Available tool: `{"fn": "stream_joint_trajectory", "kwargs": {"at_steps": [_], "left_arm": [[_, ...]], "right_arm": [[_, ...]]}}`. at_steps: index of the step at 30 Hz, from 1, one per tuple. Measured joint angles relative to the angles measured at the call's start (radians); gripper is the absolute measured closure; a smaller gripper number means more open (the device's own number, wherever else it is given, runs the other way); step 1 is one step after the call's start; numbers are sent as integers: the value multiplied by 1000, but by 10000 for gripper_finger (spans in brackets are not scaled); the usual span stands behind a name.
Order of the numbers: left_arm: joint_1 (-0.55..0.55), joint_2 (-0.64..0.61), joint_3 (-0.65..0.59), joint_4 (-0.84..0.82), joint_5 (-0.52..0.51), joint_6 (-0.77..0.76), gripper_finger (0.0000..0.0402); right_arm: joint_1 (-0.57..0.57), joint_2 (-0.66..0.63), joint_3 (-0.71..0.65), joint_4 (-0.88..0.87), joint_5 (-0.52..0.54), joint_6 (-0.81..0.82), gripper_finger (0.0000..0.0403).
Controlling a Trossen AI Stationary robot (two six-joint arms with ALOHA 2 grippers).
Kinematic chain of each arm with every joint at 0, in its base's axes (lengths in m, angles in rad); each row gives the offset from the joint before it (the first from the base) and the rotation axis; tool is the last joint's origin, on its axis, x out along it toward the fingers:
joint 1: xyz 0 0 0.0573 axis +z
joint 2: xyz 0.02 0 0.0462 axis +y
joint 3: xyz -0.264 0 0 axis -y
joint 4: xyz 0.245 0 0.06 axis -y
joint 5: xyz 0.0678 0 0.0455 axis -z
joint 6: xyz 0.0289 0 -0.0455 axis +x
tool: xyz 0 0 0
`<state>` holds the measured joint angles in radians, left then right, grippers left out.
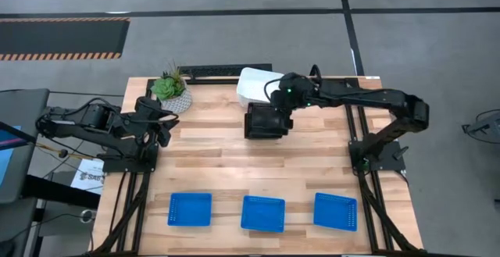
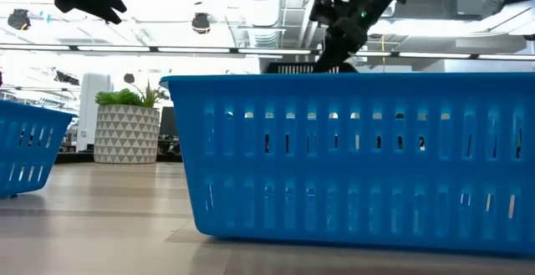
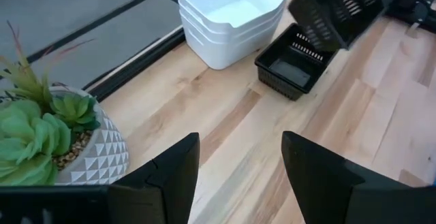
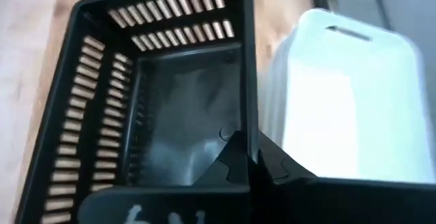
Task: Stack baskets by color
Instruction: Stack the left black bin on the right black bin, then stack the right blue bin on the middle blue bin
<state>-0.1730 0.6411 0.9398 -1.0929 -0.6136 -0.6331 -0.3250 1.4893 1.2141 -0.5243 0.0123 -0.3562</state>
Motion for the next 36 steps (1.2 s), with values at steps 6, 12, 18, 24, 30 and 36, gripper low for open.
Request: {"fn": "stream_joint_trajectory", "kwargs": {"at_steps": [6,12,18,24,30,36], "left_arm": [[0,0,0,2,0,-10,204],[0,0,0,2,-2,-11,204],[0,0,0,1,-2,-11,204],[0,0,0,1,-11,-7,204],[0,0,0,0,-26,-5,204],[0,0,0,0,-27,-5,204]], "right_arm": [[-59,50,-21,67,-102,-30,390],[-95,151,-21,65,-142,-58,394],[-110,222,-21,67,-176,-85,386],[-111,229,-21,67,-194,-77,360],[-117,229,-21,74,-198,-44,301],[-116,229,30,42,-172,-5,210]]}}
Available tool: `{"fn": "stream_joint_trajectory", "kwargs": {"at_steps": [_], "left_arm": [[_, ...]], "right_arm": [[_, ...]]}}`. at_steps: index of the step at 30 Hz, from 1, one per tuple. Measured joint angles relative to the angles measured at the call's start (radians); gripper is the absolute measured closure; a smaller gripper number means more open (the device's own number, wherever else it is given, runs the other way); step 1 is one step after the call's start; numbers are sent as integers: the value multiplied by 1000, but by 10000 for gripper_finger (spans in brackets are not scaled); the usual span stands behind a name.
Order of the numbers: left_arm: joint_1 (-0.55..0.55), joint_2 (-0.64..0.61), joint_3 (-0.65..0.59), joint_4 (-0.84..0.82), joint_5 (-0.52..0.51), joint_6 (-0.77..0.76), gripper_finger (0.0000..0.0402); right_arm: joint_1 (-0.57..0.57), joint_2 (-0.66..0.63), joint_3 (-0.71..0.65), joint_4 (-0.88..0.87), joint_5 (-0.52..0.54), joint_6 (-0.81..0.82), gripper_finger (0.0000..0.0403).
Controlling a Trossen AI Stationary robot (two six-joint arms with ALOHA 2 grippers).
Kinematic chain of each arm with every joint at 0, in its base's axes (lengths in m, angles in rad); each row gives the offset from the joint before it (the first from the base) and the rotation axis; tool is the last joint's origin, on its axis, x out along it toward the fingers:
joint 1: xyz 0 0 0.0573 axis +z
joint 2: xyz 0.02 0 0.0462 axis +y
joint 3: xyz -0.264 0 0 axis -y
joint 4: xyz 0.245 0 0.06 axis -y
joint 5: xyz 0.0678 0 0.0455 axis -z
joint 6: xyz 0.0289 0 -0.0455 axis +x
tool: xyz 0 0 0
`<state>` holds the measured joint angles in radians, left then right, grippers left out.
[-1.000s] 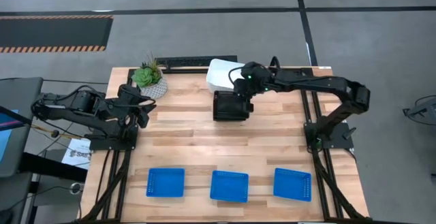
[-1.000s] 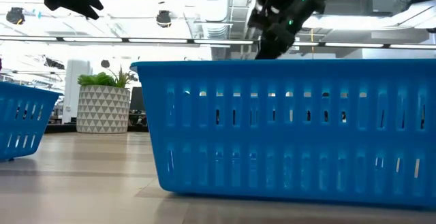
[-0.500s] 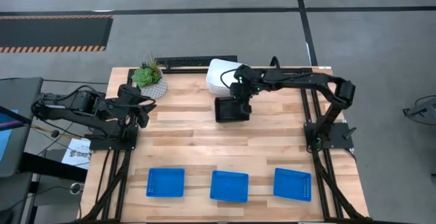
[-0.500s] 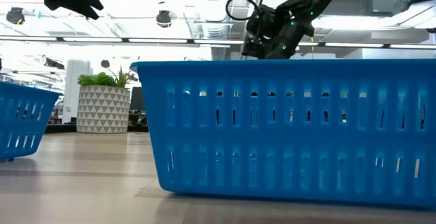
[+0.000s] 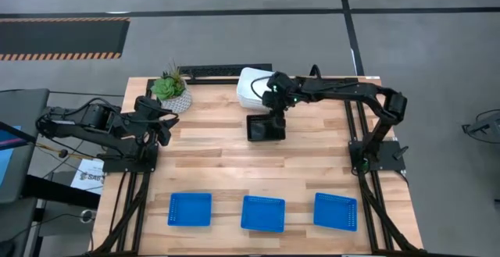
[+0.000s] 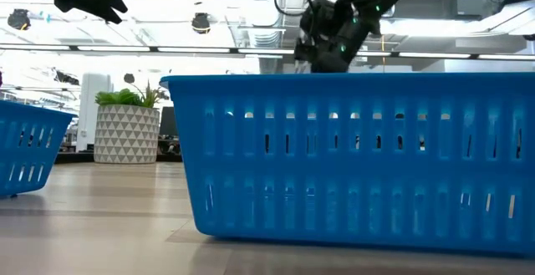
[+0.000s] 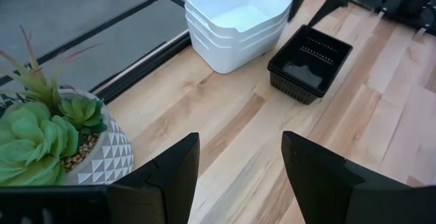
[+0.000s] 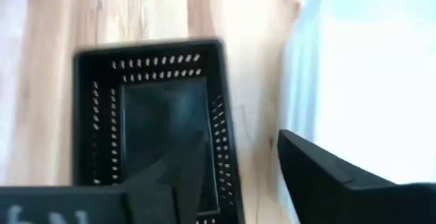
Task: Stack baskets by color
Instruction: Stack the right blue bin on the middle blue bin
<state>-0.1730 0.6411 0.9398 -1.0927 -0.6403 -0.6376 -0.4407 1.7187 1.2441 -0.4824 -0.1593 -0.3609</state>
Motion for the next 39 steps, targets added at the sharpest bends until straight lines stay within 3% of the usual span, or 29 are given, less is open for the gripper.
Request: {"fn": "stream_joint_trajectory", "kwargs": {"at_steps": [4,10,17,23,29,33,39], "left_arm": [[0,0,0,0,1,0,204],[0,0,0,-1,8,6,204],[0,0,0,-1,41,17,204],[0,0,0,-1,68,16,204],[0,0,0,-1,63,19,204],[0,0,0,-1,59,20,204],[0,0,0,-1,59,20,204]], "right_arm": [[0,-16,130,-158,6,76,181],[41,-80,330,-578,9,264,187],[222,-225,322,-895,9,581,210],[555,-363,171,-907,97,961,215],[861,-411,13,-867,170,1298,200],[1004,-387,-66,-825,174,1422,181],[1132,-334,-143,-755,174,1529,165]]}}
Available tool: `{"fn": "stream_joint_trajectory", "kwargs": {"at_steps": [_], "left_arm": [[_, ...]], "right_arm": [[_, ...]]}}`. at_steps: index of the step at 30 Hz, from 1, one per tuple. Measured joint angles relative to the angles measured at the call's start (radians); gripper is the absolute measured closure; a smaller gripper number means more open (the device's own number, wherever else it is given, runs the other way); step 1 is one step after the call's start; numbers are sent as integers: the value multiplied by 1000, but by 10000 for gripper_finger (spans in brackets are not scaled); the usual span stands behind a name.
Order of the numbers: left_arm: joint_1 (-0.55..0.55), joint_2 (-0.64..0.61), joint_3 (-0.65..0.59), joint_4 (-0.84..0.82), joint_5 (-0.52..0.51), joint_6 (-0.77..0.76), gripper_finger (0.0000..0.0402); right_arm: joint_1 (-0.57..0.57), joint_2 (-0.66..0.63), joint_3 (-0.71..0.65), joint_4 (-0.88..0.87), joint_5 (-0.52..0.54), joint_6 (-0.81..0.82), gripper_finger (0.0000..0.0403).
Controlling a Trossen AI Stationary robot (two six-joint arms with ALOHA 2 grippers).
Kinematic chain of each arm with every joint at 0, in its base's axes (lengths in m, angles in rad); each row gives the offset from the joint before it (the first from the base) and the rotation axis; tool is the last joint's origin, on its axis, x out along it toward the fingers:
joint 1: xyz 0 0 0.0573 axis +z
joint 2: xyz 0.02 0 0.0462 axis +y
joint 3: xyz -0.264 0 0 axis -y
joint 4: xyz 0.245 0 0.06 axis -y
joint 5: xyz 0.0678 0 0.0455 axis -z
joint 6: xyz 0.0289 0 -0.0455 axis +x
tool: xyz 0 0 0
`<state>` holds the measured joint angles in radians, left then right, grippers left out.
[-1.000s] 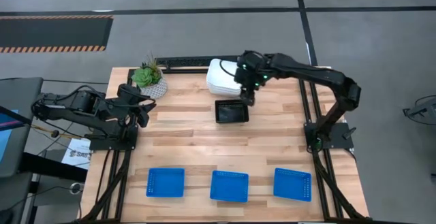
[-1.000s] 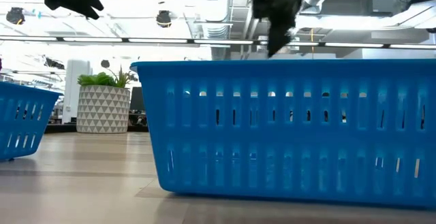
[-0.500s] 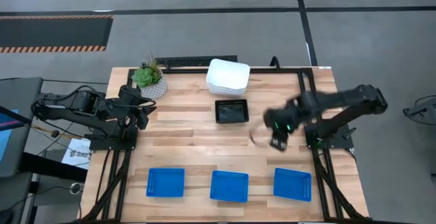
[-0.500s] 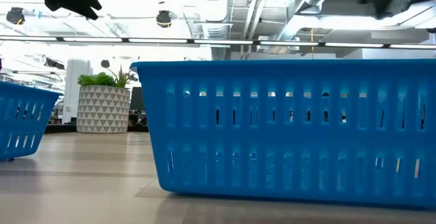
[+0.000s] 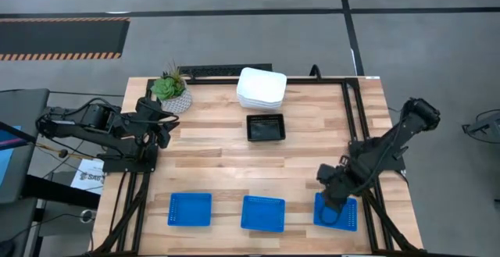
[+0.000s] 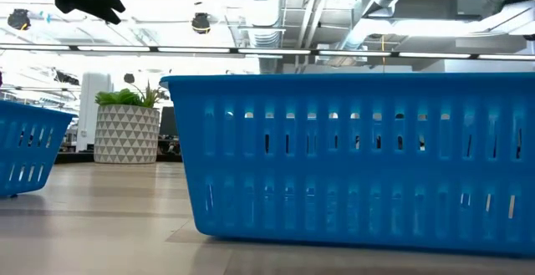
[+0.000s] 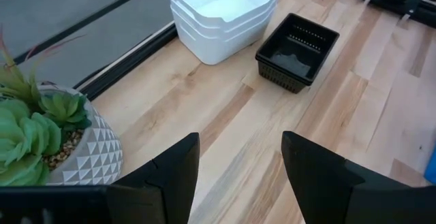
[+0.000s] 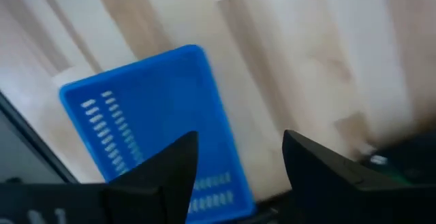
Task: Stack baskets by color
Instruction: Stack the right blue bin on the middle blue bin
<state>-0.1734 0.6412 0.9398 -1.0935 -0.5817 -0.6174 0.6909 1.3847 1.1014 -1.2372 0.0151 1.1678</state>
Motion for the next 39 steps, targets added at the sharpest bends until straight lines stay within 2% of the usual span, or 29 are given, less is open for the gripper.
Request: {"fn": "stream_joint_trajectory", "kwargs": {"at_steps": [7,16,22,24,26,31,32,36,39], "left_arm": [[0,0,0,0,-3,5,204],[0,0,0,0,-8,5,204],[0,0,0,0,-8,4,204],[0,0,0,0,-8,4,204],[0,0,0,0,-8,4,204],[0,0,0,0,-8,4,204],[0,0,0,0,-8,4,204],[0,0,0,0,-8,5,204],[0,0,0,0,-8,5,204]], "right_arm": [[69,11,-107,184,-5,63,174],[83,10,-236,270,-16,5,175],[79,10,-304,340,-20,32,183],[79,10,-313,338,-19,42,199],[79,10,-316,335,-19,44,233],[79,10,-317,344,-21,37,373],[79,10,-316,353,-20,38,384],[52,10,-287,365,26,33,386],[-1,6,-225,329,74,-38,395]]}}
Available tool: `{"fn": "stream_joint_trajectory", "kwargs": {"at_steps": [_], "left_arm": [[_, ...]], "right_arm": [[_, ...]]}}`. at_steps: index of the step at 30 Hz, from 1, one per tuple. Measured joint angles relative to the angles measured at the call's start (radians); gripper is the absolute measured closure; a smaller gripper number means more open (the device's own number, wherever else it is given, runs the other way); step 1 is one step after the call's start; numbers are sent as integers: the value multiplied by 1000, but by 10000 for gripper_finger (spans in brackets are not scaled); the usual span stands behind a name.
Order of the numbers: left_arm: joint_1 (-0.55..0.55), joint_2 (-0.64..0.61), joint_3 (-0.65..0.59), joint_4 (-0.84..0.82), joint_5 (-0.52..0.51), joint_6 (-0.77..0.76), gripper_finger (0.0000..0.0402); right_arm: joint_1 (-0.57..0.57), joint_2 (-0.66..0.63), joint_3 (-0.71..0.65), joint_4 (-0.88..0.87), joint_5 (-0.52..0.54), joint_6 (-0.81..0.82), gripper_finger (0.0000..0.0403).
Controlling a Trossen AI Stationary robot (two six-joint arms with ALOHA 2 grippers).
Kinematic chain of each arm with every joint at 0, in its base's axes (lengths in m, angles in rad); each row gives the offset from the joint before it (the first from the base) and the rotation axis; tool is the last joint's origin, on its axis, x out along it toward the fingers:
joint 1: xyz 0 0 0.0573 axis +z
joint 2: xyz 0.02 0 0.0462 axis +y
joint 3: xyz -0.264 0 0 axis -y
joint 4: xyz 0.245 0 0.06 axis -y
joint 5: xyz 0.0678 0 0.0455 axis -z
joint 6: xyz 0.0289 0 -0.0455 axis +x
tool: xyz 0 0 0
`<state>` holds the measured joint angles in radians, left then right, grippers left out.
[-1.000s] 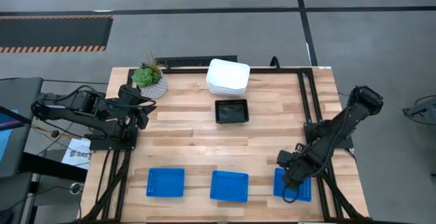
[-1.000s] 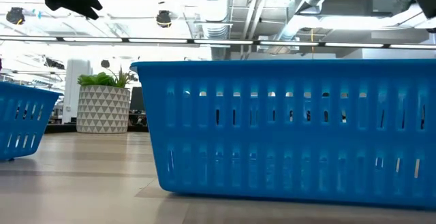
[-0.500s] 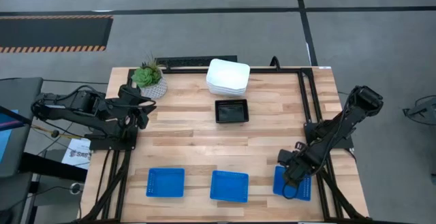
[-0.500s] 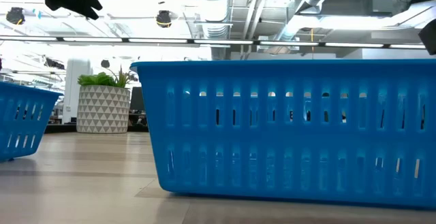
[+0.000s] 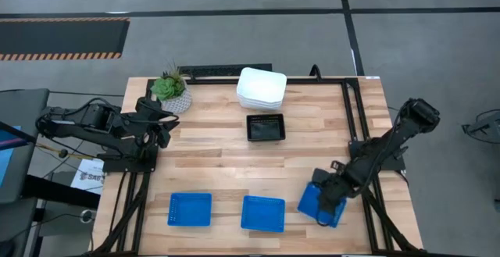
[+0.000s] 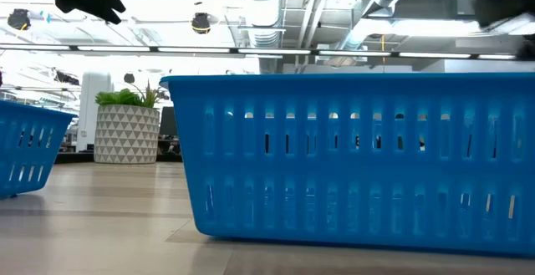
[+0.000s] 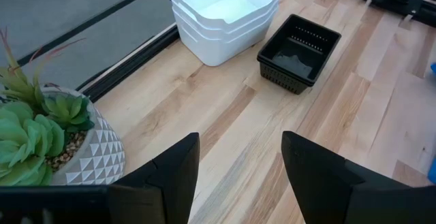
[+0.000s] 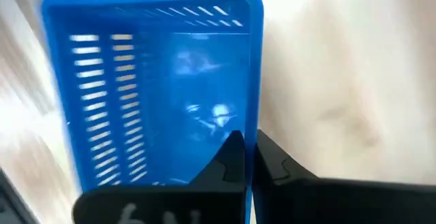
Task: Stack baskets by color
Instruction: Stack the right blue bin on the middle blue bin
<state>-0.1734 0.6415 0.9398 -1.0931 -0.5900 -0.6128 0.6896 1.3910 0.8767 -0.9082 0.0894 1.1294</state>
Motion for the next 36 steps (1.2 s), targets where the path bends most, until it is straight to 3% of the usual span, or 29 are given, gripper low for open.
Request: {"fn": "stream_joint_trajectory", "kwargs": {"at_steps": [9,15,24,29,36], "left_arm": [[0,0,0,0,0,0,204],[0,0,0,0,0,0,204],[0,0,0,0,-9,0,204],[0,0,0,0,-10,0,204],[0,0,0,0,-9,0,204]], "right_arm": [[-216,4,306,-165,93,-345,398],[-310,3,429,-29,94,-525,399],[-340,125,454,316,-39,-682,400],[-338,266,534,295,-121,-726,400],[-327,397,602,252,-156,-781,396]]}}
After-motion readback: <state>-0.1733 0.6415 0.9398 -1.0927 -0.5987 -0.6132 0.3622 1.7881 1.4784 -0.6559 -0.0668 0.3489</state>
